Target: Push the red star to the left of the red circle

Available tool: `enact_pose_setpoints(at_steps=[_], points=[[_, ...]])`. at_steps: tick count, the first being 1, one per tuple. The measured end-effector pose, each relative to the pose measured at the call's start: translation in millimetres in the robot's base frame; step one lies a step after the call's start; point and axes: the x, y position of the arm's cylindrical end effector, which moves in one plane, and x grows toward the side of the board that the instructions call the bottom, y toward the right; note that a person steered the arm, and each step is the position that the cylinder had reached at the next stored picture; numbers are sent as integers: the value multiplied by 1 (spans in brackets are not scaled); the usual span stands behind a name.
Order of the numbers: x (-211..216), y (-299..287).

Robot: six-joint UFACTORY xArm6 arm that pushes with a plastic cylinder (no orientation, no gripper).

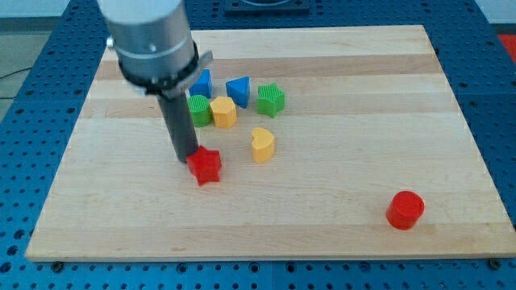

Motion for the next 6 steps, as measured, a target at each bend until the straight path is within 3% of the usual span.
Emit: enact_pose_setpoints(at_steps=[1,2,3,4,5,6], points=[[14,40],[21,122],[30,45],[48,73],[48,153],[59,167]])
